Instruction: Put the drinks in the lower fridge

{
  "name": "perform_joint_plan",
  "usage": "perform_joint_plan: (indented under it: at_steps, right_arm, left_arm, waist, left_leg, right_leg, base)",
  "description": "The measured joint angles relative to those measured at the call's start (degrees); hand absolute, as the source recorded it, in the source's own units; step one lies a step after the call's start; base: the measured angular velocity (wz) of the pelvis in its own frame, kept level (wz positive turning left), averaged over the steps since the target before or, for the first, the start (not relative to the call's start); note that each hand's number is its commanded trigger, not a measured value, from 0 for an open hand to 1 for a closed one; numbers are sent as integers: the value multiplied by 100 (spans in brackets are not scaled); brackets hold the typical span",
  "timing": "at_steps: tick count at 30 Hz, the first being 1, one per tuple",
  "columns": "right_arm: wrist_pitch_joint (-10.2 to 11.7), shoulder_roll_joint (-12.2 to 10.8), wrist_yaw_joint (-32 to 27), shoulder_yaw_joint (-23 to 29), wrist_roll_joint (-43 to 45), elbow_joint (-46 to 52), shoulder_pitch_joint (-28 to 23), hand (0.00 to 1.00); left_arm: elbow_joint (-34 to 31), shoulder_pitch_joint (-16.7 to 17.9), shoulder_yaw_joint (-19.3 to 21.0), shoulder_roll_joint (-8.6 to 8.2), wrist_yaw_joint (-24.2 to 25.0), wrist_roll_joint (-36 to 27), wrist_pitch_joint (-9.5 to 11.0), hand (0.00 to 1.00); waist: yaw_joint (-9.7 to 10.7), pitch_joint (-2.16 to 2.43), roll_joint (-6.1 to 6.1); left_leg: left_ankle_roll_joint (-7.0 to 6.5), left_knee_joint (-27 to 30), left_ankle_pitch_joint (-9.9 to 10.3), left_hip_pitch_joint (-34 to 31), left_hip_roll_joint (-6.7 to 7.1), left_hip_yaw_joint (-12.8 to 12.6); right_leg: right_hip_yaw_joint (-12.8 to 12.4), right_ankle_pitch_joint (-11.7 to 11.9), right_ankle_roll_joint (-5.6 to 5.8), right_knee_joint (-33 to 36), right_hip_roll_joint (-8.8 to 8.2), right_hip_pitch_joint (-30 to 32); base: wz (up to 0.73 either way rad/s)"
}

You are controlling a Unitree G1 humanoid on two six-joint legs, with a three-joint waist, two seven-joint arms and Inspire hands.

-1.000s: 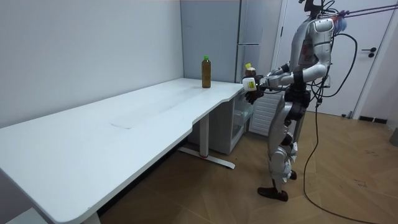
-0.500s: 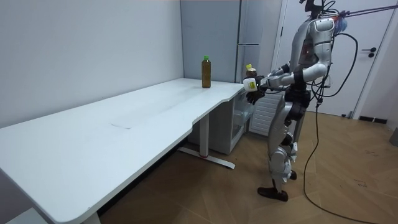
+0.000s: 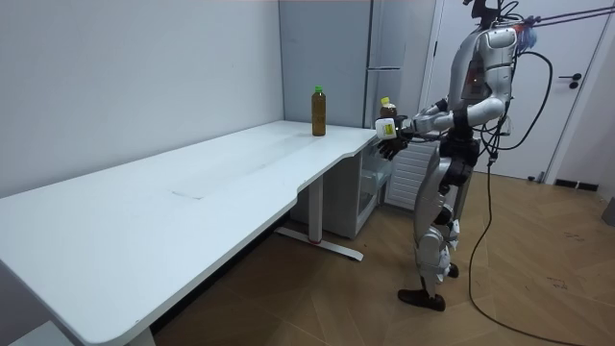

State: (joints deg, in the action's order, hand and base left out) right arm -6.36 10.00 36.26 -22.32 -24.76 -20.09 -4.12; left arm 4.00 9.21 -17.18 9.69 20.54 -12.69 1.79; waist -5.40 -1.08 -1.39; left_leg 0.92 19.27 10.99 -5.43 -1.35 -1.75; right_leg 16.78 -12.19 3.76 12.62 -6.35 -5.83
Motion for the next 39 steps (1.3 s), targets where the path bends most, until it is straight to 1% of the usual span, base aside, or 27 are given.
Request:
perform_joint_plan:
  at_steps: [2, 5, 8, 9, 10, 12, 16, 17, 18, 19, 20, 21, 22, 24, 26, 30, 33, 35, 39]
  right_arm:
    - [-96, -11, -192, -17, -306, 0, -6, 100]
    - [-120, -17, -472, -31, -804, 2, -70, 100]
    - [-120, -23, -732, -110, -1059, 2, -79, 100]
    - [-116, -23, -763, -138, -1069, 2, -79, 100]
    - [-110, -23, -791, -183, -1069, 2, -79, 100]
    - [-110, -23, -856, -225, -1077, 3, -79, 100]
    - [-111, -23, -946, -283, -1079, 2, -80, 100]
    - [-112, -23, -983, -300, -1080, 2, -80, 100]
    - [-112, -23, -988, -301, -1079, 3, -83, 100]
    - [-112, -23, -991, -299, -1079, 3, -91, 100]
    - [-112, -23, -991, -301, -1079, 3, -102, 100]
    - [-112, -23, -991, -301, -1079, 3, -104, 100]
    - [-112, -23, -991, -302, -1079, 3, -106, 100]
    - [-112, -18, -996, -321, -1079, 2, -106, 100]
    - [-117, 1, -1004, -340, -1079, 2, -107, 100]
    - [-117, -25, -987, -454, -1138, 2, -106, 100]
    - [-122, -21, -964, -541, -1288, -6, -107, 100]
    - [-121, -22, -950, -571, -1550, -54, -107, 100]
    - [-118, -24, -879, -573, -1742, -53, -107, 100]
  left_arm:
    - [-16, 0, -64, 3, -33, -4, -1, 100]
    - [-93, 0, -105, 2, -109, -11, -2, 100]
    - [-184, -2, -178, -1, -169, -12, -2, 100]
    - [-182, -2, -194, -12, -206, -26, -16, 100]
    - [-180, -2, -197, -24, -276, -121, -76, 100]
    - [-177, -2, -216, -6, -305, -168, -103, 100]
    - [-173, -2, -216, -8, -338, -187, -176, 100]
    - [-173, -1, -219, -7, -338, -181, -182, 100]
    - [-173, -1, -217, -11, -335, -181, -192, 98]
    - [-173, -2, -215, -20, -331, -163, -210, 67]
    - [-173, -1, -216, -34, -323, -148, -223, 54]
    - [-173, -1, -215, -39, -317, -148, -227, 10]
    - [-173, -1, -214, -51, -296, -149, -233, 0]
    - [-175, -2, -221, -39, -279, -130, -235, 0]
    - [-179, -2, -228, 11, -255, -107, -234, 0]
    - [-175, -3, -225, 3, -289, -11, -239, 0]
    - [-176, -12, -220, 4, -291, -4, -236, 0]
    - [-177, -84, -206, 5, -291, -5, -229, 0]
    - [-193, -184, -209, 3, -291, 1, -227, 0]
  waist:
    - [13, 5, -13]
    - [4, 15, -18]
    - [4, 23, -16]
    - [5, 26, -14]
    - [17, 31, -6]
    - [20, 42, 14]
    - [7, 76, 83]
    - [8, 78, 102]
    - [12, 76, 108]
    - [22, 75, 118]
    - [17, 75, 123]
    - [15, 75, 124]
    - [16, 74, 125]
    - [20, 74, 122]
    - [25, 70, 114]
    - [34, 54, 86]
    - [35, 27, 43]
    - [23, 7, 11]
    - [23, 7, -1]
  left_leg:
    - [0, 8, 0, -8, 0, 0]
    - [0, 10, 0, -14, 0, 0]
    - [0, 11, 0, -11, 0, 0]
    - [0, 12, 0, -8, 0, 0]
    - [0, 9, 0, 0, 0, 0]
    - [0, 8, 0, 17, 0, -1]
    - [0, 3, -1, 31, 0, -5]
    - [0, 0, -1, 49, 0, -5]
    - [0, -3, -1, 60, 0, -5]
    - [1, -4, -1, 76, 0, -1]
    - [1, -4, -1, 79, -1, 1]
    - [2, -4, -2, 78, -1, 1]
    - [3, -4, -3, 76, -1, 1]
    - [2, -3, -4, 78, 0, 0]
    - [2, -3, -4, 79, 0, 0]
    - [3, -8, -4, 81, 2, 0]
    - [2, -5, -4, 69, 2, 2]
    - [2, -4, -3, 72, 3, 2]
    - [3, 2, -3, 45, 3, 9]
  right_leg:
    - [1, 0, 0, 0, 1, -4]
    - [1, 0, 0, 0, 3, -24]
    - [1, 1, 0, 0, 5, -29]
    - [1, 1, 0, 0, 6, -34]
    - [0, 1, 0, 0, 7, -42]
    - [0, 1, 0, -1, 6, -58]
    - [1, 2, 0, -1, 5, -68]
    - [1, 2, 0, -1, 5, -85]
    - [1, 2, 0, -1, 5, -96]
    - [8, 1, 0, -3, 6, -111]
    - [13, 1, 0, -3, 6, -114]
    - [13, 1, 0, -3, 6, -114]
    - [12, 1, 0, -3, 6, -113]
    - [12, 1, 0, -2, 5, -113]
    - [12, 1, 0, -2, 6, -111]
    - [-1, 1, 1, -3, 6, -107]
    - [1, 1, 1, -9, 7, -104]
    - [3, 1, 1, -12, 6, -110]
    - [8, 1, 1, -15, 9, -90]
  base:
    - [0]
    - [0]
    - [0]
    - [0]
    - [0]
    - [0]
    - [0]
    - [0]
    - [0]
    - [0]
    - [0]
    - [0]
    - [0]
    - [0]
    - [0]
    - [0]
    - [0]
    - [0]
    - [0]
